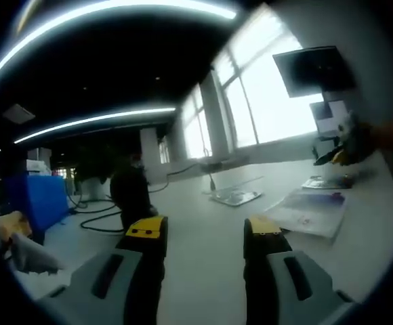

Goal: Clip sheet goods on table flip sheet goods clip sheet goods scan sheet goods put sheet goods back to table

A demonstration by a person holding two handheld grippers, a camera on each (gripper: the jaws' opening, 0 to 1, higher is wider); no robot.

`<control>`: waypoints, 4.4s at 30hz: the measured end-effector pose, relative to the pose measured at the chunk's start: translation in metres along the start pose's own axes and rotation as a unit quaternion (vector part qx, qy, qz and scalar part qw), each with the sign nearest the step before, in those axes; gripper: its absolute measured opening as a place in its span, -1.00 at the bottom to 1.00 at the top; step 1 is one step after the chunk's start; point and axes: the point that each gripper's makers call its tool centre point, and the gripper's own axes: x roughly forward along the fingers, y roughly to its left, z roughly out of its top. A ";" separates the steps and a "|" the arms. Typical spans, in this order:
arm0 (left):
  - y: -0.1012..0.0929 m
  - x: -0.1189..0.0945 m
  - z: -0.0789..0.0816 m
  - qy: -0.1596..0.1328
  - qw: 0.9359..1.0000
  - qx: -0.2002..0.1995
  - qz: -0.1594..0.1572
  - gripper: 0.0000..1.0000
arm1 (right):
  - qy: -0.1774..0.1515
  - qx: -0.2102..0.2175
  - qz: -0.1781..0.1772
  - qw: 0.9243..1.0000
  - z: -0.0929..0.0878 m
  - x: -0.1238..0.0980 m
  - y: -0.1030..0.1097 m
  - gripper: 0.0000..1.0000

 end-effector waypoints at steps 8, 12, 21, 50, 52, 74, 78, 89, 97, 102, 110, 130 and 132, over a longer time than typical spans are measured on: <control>0.000 0.000 -0.001 0.001 1.000 0.002 0.000 -0.25 | 0.034 -0.032 -0.002 0.999 -0.009 0.016 -0.001 0.15; 0.002 -0.001 0.000 -0.002 1.000 -0.005 0.002 -0.25 | 0.038 -0.020 0.012 0.999 -0.007 0.025 0.013 0.14; 0.002 -0.001 0.000 -0.005 1.000 -0.009 -0.001 -0.25 | 0.054 -0.049 0.009 0.997 -0.005 0.020 0.030 0.09; -0.001 0.007 -0.004 0.007 1.000 -0.019 -0.019 -0.21 | 0.091 -0.011 -0.152 0.984 -0.021 -0.008 -0.109 -0.48; 0.000 0.005 -0.003 0.005 1.000 -0.015 -0.014 -0.21 | 0.102 -0.021 -0.146 0.984 -0.025 -0.009 -0.110 -0.51; -0.002 0.003 -0.004 0.004 1.000 -0.005 -0.015 -0.21 | 0.192 -0.054 -0.116 0.973 -0.055 -0.003 -0.088 -0.58; -0.003 0.002 -0.003 0.004 1.000 -0.002 -0.013 -0.21 | 0.207 -0.056 -0.108 0.971 -0.061 0.000 -0.084 -0.58; -0.003 0.001 -0.003 0.005 1.000 -0.004 -0.011 -0.21 | 0.231 -0.042 -0.089 0.968 -0.066 -0.001 -0.082 -0.77; -0.003 0.001 -0.004 0.008 1.000 -0.002 -0.011 -0.21 | 0.238 -0.062 -0.067 0.967 -0.066 0.001 -0.081 -1.00; -0.003 0.002 -0.006 0.013 1.000 -0.004 -0.011 -0.21 | 0.220 -0.044 -0.056 0.973 -0.064 0.001 -0.083 -1.00; 0.001 0.002 -0.006 0.013 1.000 0.000 -0.001 -0.21 | 0.163 -0.004 -0.026 0.986 -0.037 0.002 -0.060 -1.00; 0.000 0.008 -0.009 0.016 0.999 -0.033 -0.012 -0.23 | 0.087 0.043 -0.011 0.995 0.008 0.017 -0.041 -1.00; 0.001 0.009 -0.011 0.021 1.000 -0.008 -0.009 -0.25 | 0.083 0.052 -0.002 0.995 0.005 0.026 -0.038 -1.00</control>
